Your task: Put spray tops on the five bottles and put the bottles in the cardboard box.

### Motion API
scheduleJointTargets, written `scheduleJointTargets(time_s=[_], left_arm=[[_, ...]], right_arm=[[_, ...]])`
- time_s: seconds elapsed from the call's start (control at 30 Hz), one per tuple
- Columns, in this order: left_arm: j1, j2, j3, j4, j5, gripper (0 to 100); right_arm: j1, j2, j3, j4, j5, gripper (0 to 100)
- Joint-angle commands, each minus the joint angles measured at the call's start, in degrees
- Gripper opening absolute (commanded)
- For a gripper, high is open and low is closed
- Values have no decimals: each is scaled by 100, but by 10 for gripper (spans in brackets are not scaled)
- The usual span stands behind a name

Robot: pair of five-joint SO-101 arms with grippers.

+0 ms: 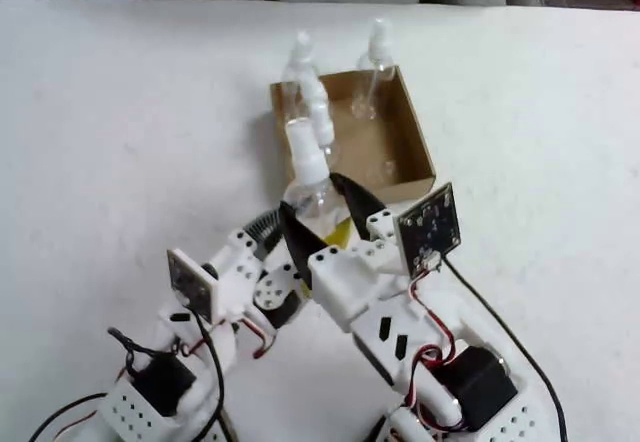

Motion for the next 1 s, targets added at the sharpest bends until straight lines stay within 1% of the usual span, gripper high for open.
scheduleJointTargets(time_s=[0.0, 0.07, 0.13, 0.33, 0.47, 0.53, 0.6, 0.7, 0.77, 0.87, 0.97], left_arm=[[-31, -110, -18, -158, -70, 20], [-22, -110, -18, -149, -70, 20], [-22, -110, -18, -149, -70, 20], [-22, -101, -18, -26, -62, 20], [-13, -101, -18, -26, -62, 36], [-22, -92, -18, 9, -62, 91], [-22, -92, -18, 246, -44, 167], [-22, -92, -18, 510, -26, 279], [-22, -92, -18, 607, -18, 335], [-22, -92, -18, 747, -18, 374], [-22, -92, -18, 756, -18, 377]], right_arm=[[4, 136, -273, -40, 44, 84], [4, 127, -281, -13, 53, 12], [4, 110, -281, -4, 53, 26], [13, 110, -299, -22, 53, 15], [251, 101, -299, -22, 62, 15], [277, 101, -299, 13, 62, 15], [277, 75, -299, 31, 62, 15], [259, -163, -290, 154, 62, 15], [259, -400, -290, 215, 62, 15], [295, -655, -273, 215, 62, 15], [295, -690, -264, 224, 62, 15]])
